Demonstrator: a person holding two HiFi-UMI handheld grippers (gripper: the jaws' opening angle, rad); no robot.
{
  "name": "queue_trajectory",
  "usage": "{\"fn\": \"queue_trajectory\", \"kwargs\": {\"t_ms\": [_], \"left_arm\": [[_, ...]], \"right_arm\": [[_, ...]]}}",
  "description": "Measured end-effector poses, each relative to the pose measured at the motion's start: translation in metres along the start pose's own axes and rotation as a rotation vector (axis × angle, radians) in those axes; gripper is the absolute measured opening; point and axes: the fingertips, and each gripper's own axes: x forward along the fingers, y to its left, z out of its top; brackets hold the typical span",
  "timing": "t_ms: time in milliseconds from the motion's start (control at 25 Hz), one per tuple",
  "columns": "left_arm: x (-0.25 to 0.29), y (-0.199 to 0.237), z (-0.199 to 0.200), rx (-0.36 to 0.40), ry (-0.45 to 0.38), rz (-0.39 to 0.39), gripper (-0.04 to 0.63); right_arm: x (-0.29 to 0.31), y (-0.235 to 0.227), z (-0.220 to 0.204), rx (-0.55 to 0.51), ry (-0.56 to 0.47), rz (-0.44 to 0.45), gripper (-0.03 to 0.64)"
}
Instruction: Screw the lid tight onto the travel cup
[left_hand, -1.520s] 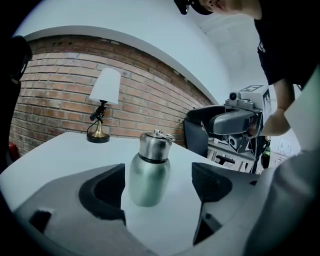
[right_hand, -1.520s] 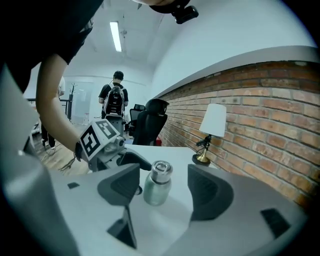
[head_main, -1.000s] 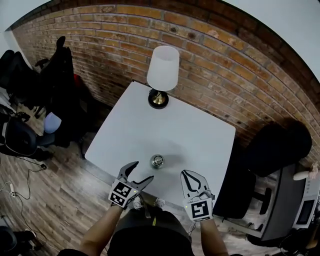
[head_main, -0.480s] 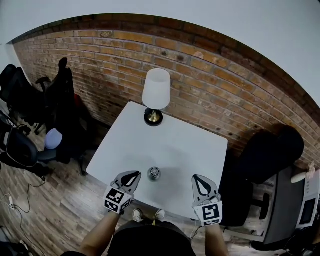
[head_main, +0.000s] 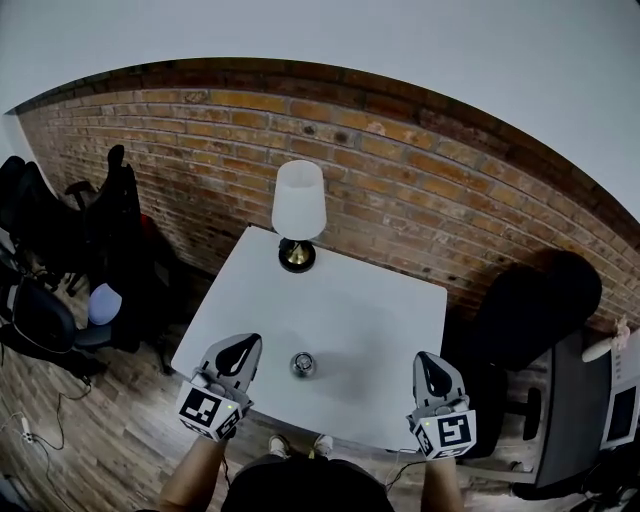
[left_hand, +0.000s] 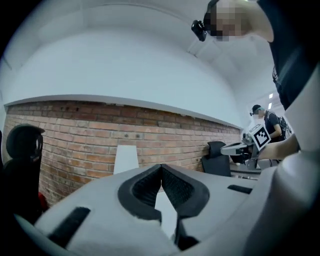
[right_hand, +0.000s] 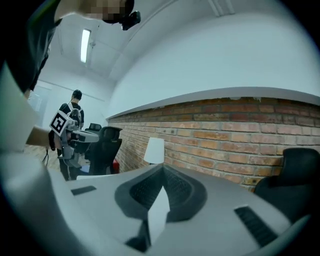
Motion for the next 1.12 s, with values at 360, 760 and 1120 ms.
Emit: {"fn": "queue_trajectory", "kwargs": {"t_ms": [360,760,1120], "left_arm": [[-0.006,-0.006,0.077,0.070,-0.157,-0.024,0.025],[-0.051,0.007,0.072,0.088,-0.116,0.079,0.025],[-0.065,-0.013,0.042,0.031,-0.022,0.068,0.025]], "right_arm": [[-0.029,-0.034,0.040,0.008,-0.090,-0.100,0.014],[-0.052,-0.044,0.029,0.054,-0.072,-0.165,0.014],[-0.047,-0.015,0.034,0.068,-0.064,-0.102,0.014]]}}
